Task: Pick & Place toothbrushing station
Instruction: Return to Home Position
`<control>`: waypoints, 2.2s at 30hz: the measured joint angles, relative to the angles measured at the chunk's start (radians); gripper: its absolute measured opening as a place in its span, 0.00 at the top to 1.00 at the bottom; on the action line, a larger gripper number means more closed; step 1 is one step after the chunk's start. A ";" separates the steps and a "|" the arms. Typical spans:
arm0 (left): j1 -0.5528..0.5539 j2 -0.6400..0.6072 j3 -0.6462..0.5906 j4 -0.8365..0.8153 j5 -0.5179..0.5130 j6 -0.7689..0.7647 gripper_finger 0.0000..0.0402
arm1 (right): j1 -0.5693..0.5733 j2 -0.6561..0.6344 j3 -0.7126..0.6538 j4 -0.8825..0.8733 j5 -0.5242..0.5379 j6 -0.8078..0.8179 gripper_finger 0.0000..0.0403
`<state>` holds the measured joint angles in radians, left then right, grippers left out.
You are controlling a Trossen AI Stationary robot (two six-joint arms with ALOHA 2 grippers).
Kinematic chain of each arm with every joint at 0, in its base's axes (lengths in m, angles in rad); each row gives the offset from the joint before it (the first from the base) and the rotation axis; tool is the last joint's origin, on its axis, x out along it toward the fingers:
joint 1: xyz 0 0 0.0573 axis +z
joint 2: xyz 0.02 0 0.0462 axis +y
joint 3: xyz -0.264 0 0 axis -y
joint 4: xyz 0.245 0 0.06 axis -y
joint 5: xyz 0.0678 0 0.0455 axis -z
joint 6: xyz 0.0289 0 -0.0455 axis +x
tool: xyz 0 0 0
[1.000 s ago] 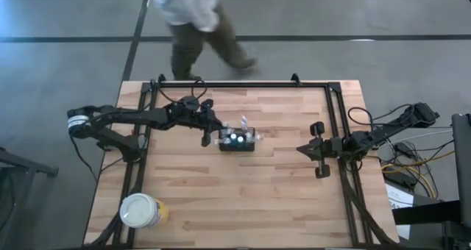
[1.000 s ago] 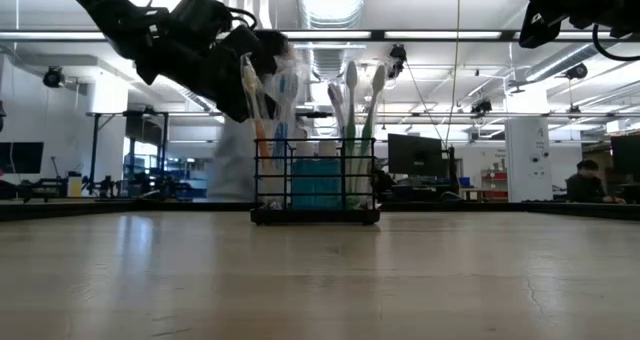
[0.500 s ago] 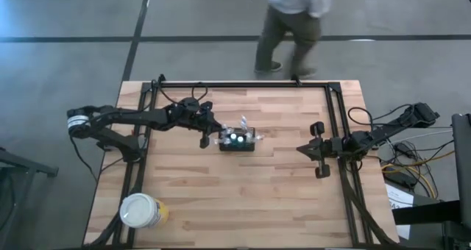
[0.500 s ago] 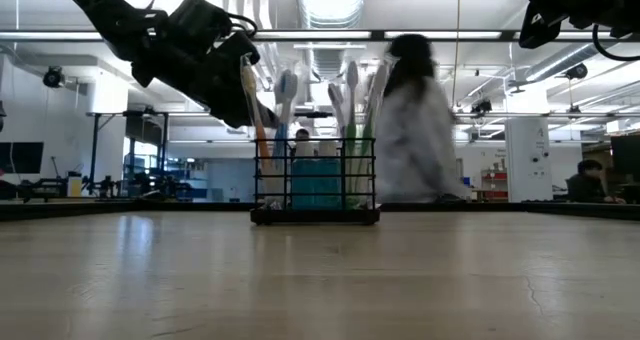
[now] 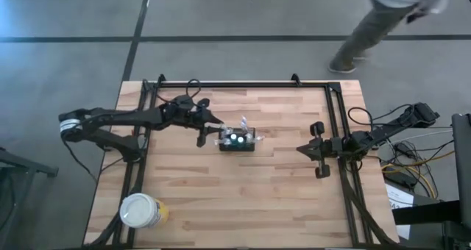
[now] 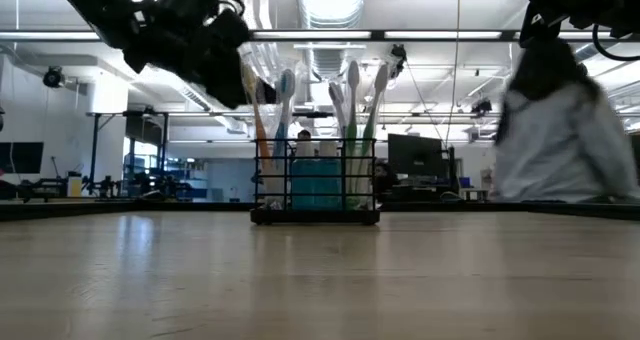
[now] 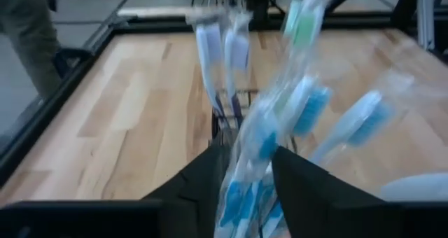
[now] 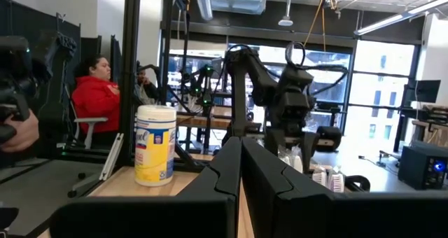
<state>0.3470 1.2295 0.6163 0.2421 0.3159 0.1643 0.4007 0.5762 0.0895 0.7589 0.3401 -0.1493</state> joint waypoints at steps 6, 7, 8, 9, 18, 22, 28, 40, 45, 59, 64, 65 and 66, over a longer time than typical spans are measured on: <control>0.000 -0.095 0.000 -0.046 0.004 -0.015 0.57 | 0.000 0.000 0.000 0.000 0.000 0.000 0.98; 0.000 -0.117 0.000 -0.061 0.005 -0.016 0.56 | 0.000 0.000 0.000 0.000 0.000 0.000 0.98; 0.000 -0.139 0.000 -0.080 0.005 -0.016 0.55 | 0.000 0.000 0.000 0.000 0.000 0.000 0.98; 0.000 -0.163 0.000 -0.103 0.005 -0.016 0.54 | 0.000 0.000 0.000 0.000 0.000 0.000 0.98; -0.040 -0.504 -0.019 -0.341 -0.027 0.007 0.69 | -0.001 0.000 0.000 -0.016 0.001 -0.005 0.98; -0.065 -0.706 -0.097 -0.381 -0.138 0.008 0.92 | -0.001 0.002 0.000 -0.038 0.031 -0.003 0.98; -0.067 -0.993 -0.273 -0.396 -0.161 -0.035 0.99 | -0.004 0.002 -0.005 -0.070 0.121 0.018 0.98; -0.067 -1.213 -0.479 -0.366 -0.151 -0.068 0.99 | -0.139 -0.193 0.054 -0.323 0.110 0.047 0.98; -0.067 -1.223 -0.470 -0.392 -0.124 -0.052 0.99 | -0.193 -0.407 0.145 -0.713 0.082 0.127 0.98; -0.064 -1.228 -0.507 -0.285 -0.158 -0.010 0.99 | -0.231 -0.529 0.041 -0.757 0.021 0.157 0.98; -0.064 -1.228 -0.605 -0.198 -0.150 -0.021 0.99 | -0.265 -0.566 -0.034 -0.709 -0.003 0.183 0.98; -0.064 -1.228 -0.607 -0.193 -0.150 -0.021 0.99 | -0.275 -0.576 -0.045 -0.710 -0.003 0.184 0.98; -0.064 -1.228 -0.607 -0.204 -0.151 -0.020 0.99 | -0.286 -0.576 -0.052 -0.710 -0.004 0.185 0.98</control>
<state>0.2825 0.0019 0.0097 0.0384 0.1647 0.1440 0.1145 0.0006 0.0378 0.0494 0.3359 0.0354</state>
